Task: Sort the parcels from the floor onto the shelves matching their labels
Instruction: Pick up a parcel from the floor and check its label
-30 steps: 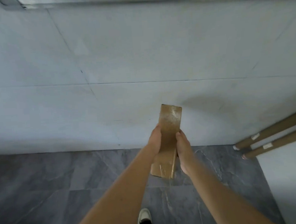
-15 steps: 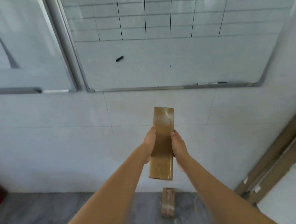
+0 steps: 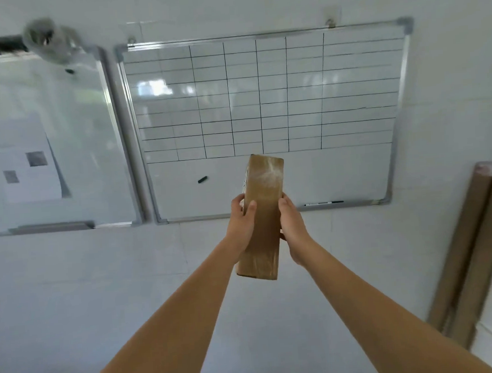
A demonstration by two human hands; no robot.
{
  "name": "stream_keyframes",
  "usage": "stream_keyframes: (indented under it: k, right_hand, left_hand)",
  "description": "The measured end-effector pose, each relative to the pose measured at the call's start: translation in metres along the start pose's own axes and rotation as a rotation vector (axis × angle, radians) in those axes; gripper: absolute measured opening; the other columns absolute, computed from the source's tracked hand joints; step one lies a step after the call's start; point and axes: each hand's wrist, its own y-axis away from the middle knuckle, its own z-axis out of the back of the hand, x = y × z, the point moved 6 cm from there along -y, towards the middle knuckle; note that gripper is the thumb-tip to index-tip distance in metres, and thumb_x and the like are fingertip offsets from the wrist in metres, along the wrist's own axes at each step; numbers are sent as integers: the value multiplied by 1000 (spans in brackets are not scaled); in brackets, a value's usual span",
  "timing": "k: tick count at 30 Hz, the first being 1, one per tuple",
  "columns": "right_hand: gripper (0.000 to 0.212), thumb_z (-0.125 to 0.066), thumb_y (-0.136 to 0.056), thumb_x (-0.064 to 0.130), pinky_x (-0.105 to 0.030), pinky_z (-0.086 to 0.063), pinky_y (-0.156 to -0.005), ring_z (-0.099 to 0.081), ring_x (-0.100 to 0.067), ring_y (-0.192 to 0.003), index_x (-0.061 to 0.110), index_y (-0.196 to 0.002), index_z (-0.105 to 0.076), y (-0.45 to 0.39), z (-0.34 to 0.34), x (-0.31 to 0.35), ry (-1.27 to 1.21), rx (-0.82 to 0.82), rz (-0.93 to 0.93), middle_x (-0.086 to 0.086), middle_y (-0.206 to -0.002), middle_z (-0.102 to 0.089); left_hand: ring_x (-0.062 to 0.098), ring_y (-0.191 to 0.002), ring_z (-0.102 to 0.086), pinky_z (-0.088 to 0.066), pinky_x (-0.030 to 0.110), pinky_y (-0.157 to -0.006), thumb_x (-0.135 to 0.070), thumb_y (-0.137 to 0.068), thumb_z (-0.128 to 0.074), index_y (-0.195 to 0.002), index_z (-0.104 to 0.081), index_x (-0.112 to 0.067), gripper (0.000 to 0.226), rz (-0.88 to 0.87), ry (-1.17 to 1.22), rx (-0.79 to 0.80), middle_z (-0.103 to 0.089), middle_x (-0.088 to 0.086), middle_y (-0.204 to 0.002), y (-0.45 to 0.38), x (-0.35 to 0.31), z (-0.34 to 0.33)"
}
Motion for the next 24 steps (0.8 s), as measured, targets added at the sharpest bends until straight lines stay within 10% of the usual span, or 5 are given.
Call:
stream_keyframes:
  k: [8, 24]
  right_hand:
    - [45, -24, -114, 33, -44, -39, -117, -46, -23, -140, 36, -157, -35, 19, 22, 44, 57, -16, 78, 2, -155, -48]
    - [50, -49, -107, 17, -40, -44, -108, -53, -22, -125, 31, -154, -41, 36, 29, 89, 152, -10, 214, -3, -137, -54]
  left_hand:
    - [18, -117, -56, -46, 14, -72, -40, -104, -44, -145, -33, -27, 45, -129, 11, 36, -52, 5, -144, 19, -43, 3]
    - [11, -105, -60, -45, 32, -90, -51, -89, -66, -137, -51, -29, 55, -115, 193, -7, -64, -10, -118, 31, -77, 4]
